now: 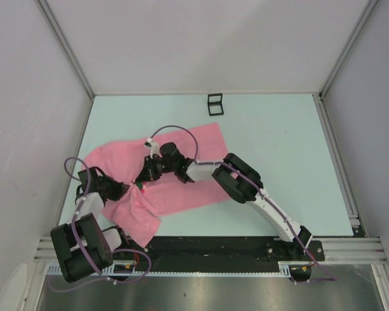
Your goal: Remove the brooch from the garment
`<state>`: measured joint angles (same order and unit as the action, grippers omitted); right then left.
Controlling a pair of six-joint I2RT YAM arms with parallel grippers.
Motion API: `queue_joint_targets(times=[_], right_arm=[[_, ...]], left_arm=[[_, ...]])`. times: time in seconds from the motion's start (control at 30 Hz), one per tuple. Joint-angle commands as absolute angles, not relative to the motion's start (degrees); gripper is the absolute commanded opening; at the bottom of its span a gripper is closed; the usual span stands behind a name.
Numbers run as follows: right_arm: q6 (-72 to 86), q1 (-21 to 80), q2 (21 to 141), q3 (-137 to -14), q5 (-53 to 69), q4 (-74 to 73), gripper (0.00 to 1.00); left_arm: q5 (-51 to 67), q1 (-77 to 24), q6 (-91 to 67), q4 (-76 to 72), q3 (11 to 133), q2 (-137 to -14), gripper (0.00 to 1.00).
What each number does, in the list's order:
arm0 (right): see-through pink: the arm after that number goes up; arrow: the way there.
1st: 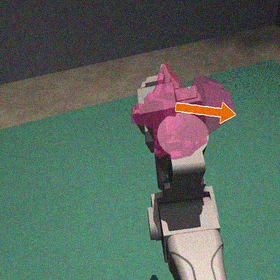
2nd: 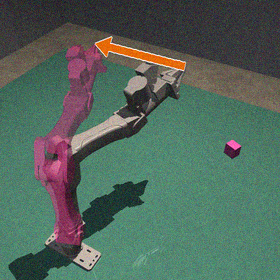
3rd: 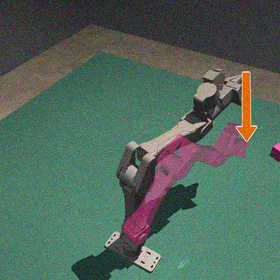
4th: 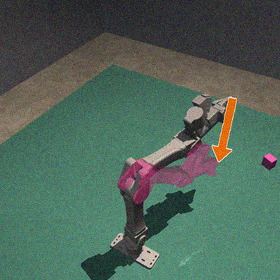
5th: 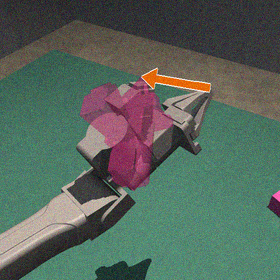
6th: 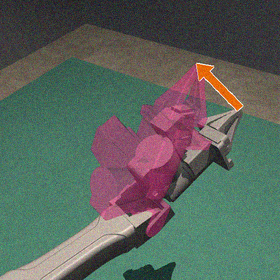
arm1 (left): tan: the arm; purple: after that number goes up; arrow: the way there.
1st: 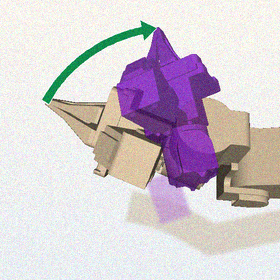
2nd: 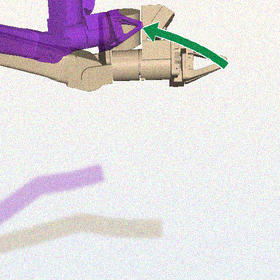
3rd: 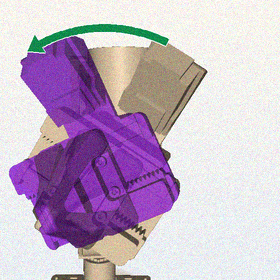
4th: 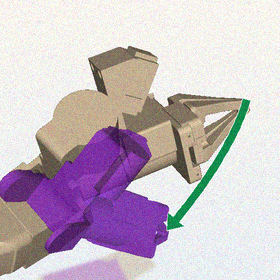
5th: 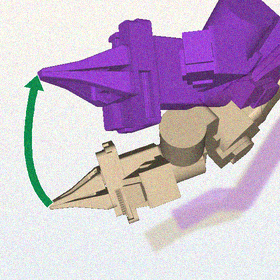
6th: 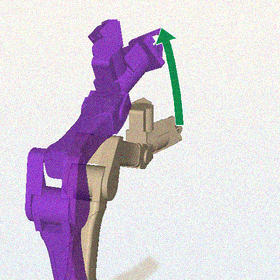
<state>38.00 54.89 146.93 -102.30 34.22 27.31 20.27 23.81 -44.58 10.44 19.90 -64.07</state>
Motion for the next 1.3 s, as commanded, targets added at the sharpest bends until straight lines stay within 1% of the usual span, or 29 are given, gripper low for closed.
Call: queue_joint_targets(times=[0.0, 0.2, 0.27, 0.37, 0.4, 0.5, 0.6, 0.7, 0.8, 1.0, 1.07, 1.1, 1.2, 1.27], right_arm=[[40.9, 55.2, 141.9, -96.4, 29.1, 40.9, 0.00], [43.7, 54.8, 141.8, -94.6, 28.9, 45.8, 0.00], [44.6, 54.8, 142.1, -94.7, 29.4, 46.4, 0.00], [45.3, 54.9, 142.3, -94.3, 29.9, 47.9, 0.00], [45.5, 54.8, 142.3, -94.2, 30.1, 48.3, 0.00], [45.8, 55.1, 142.3, -94.2, 30.3, 49.0, 0.00], [46.1, 55.4, 142.5, -94.3, 30.4, 49.0, 0.00], [46.1, 55.4, 142.4, -94.3, 30.3, 48.5, 0.00], [46.7, 55.4, 142.5, -94.4, 30.4, 48.4, 0.00], [47.7, 55.4, 143.2, -95.4, 30.9, 47.4, 0.00], [47.6, 55.5, 143.2, -95.5, 30.8, 46.9, 0.00], [47.7, 55.5, 143.3, -95.5, 30.8, 46.8, 0.00], [47.8, 55.4, 143.2, -95.5, 30.8, 46.8, 0.00], [47.9, 55.5, 143.2, -95.5, 31.0, 46.7, 0.00]], left_arm=[[22.4, 23.9, -46.0, 12.7, 18.1, -60.0, 0.00], [23.9, 23.9, -48.3, 13.1, 18.4, -56.1, 0.02], [24.5, 23.9, -48.2, 12.9, 19.7, -56.3, 0.06], [26.1, 23.9, -48.3, 11.5, 21.0, -57.6, 0.14], [28.0, 23.9, -48.4, 9.3, 21.1, -58.1, 0.19], [32.5, 24.0, -49.1, 5.1, 21.0, -60.9, 0.24], [34.1, 24.2, -49.2, 2.0, 20.7, -62.5, 0.23], [33.8, 24.3, -49.5, 0.3, 18.7, -60.1, 0.20], [32.2, 24.4, -49.2, 0.2, 17.6, -57.1, 0.20], [31.3, 24.3, -46.8, 3.9, 18.7, -57.6, 0.21], [30.1, 24.3, -45.9, 5.9, 19.5, -57.1, 0.25], [29.7, 24.3, -45.7, 7.2, 19.5, -55.3, 0.31], [28.7, 24.3, -46.5, 6.3, 17.9, -50.8, 0.36], [28.3, 24.3, -48.0, 4.6, 15.6, -46.4, 0.37]])
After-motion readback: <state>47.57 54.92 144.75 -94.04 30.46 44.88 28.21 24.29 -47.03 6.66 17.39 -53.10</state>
